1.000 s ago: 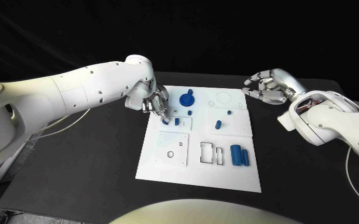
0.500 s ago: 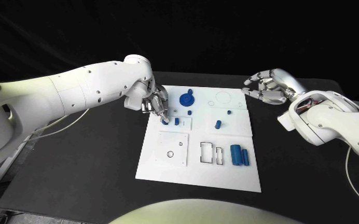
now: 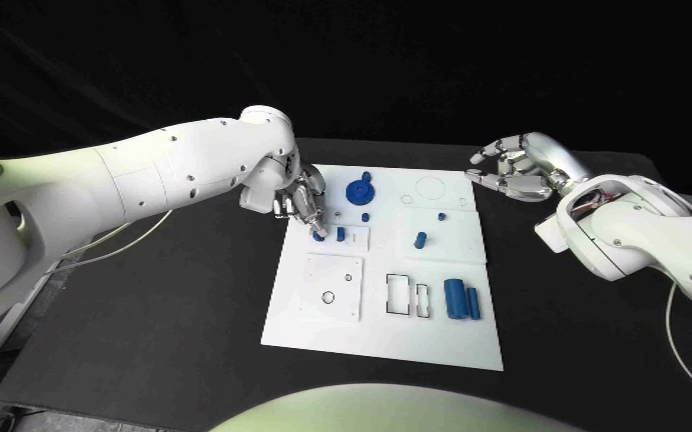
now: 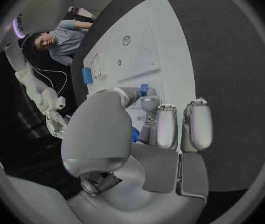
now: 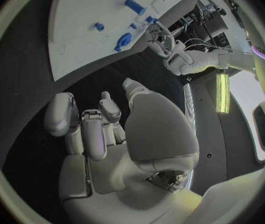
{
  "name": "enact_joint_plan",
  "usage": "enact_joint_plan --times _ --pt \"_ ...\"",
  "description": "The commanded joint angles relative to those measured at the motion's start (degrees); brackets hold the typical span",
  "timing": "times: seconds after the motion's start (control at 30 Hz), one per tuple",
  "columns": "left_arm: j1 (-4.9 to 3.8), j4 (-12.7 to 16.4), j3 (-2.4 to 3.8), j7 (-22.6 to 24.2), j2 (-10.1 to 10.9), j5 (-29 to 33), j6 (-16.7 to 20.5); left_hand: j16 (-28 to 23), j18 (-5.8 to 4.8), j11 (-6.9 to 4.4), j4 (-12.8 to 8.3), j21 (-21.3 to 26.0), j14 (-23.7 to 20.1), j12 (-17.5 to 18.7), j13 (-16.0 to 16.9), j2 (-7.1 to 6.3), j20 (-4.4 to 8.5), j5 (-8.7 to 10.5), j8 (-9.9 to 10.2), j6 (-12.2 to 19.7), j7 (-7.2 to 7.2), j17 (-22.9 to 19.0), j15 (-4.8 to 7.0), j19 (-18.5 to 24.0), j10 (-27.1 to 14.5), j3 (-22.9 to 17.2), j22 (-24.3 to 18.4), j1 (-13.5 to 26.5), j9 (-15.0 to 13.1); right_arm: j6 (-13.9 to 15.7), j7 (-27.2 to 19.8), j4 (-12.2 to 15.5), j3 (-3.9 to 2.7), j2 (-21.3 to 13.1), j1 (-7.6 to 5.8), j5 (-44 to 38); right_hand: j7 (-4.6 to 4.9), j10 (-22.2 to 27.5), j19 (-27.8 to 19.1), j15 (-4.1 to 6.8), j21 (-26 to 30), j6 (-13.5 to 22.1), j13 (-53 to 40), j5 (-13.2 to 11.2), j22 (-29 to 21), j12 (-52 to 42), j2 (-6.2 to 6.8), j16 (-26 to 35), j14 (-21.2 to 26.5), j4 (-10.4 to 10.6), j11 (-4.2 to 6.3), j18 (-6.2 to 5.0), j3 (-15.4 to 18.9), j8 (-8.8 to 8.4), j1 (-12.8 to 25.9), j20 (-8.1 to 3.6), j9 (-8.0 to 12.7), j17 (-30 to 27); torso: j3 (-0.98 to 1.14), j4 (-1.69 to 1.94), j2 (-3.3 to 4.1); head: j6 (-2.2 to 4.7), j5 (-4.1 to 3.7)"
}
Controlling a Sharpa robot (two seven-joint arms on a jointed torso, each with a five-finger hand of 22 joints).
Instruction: Assemble the parts on the task board
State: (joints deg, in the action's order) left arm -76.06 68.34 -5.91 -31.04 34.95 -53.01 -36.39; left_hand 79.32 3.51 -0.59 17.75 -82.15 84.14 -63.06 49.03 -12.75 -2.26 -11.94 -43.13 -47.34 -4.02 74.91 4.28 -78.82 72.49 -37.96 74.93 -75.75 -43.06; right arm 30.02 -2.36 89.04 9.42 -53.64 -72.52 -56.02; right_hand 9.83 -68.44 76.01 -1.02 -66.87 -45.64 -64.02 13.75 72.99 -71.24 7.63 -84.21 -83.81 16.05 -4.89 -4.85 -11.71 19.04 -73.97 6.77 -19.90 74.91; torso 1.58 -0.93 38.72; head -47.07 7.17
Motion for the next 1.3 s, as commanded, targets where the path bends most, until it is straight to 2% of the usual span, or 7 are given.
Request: enact_joint_plan --times 0.03,0.97,1.3 --pt "-0.04 0.24 0.01 -0.05 -0.18 -1.14 -0.30 -0.11 0.05 0.07 -10.73 -0.14 2.25 -0.24 -0.02 0.27 -0.09 -0.19 -0.20 -0.29 0.00 2.25 -0.34 -0.45 0.19 -10.52 0.41 -0.08 -0.05 -0.09 -0.41 0.09 -0.01 0.01 0.04 -0.39 -0.08 0.21 -0.12 0.41 0.37 0.35 -0.01 0.17 -0.02 0.05 -0.31 0.23 -2.89 0.26 -0.06 -0.81 0.19 0.22 -0.42 -0.12 -0.06 0.97 0.01 -0.03 0.03 -0.14 0.04" --pt "0.21 1.94 -0.03 0.03 -0.09 -6.82 3.62 -0.09 -0.03 0.07 -10.90 -0.33 2.26 -0.41 0.21 0.26 -0.09 -0.24 -0.19 -0.36 0.00 2.27 -0.34 -0.70 0.34 -10.67 0.76 0.02 -0.15 0.00 -0.66 0.28 -0.01 0.00 0.06 -0.38 -0.08 0.21 -0.12 0.41 0.37 0.35 -0.01 0.17 -0.02 0.05 -0.31 0.23 -2.89 0.26 -0.06 -0.81 0.19 0.22 -0.42 -0.12 -0.06 0.97 0.04 -0.01 0.00 -0.37 0.12" --pt "0.29 2.34 -0.03 0.02 0.29 -6.26 3.54 -0.09 -0.05 0.07 -10.92 -0.37 2.26 -0.41 0.19 0.25 -0.09 -0.24 -0.19 -0.37 0.00 2.27 -0.34 -0.76 0.34 -10.69 0.84 0.03 -0.16 -0.06 -0.66 0.29 -0.01 -0.06 0.08 -0.37 -0.09 0.19 -0.05 0.42 0.47 0.38 -0.01 0.17 -0.03 0.02 -0.39 0.26 -2.91 0.30 -0.05 -0.81 0.33 0.32 -0.57 -0.14 -0.09 1.00 0.02 0.00 0.00 -0.31 0.07"
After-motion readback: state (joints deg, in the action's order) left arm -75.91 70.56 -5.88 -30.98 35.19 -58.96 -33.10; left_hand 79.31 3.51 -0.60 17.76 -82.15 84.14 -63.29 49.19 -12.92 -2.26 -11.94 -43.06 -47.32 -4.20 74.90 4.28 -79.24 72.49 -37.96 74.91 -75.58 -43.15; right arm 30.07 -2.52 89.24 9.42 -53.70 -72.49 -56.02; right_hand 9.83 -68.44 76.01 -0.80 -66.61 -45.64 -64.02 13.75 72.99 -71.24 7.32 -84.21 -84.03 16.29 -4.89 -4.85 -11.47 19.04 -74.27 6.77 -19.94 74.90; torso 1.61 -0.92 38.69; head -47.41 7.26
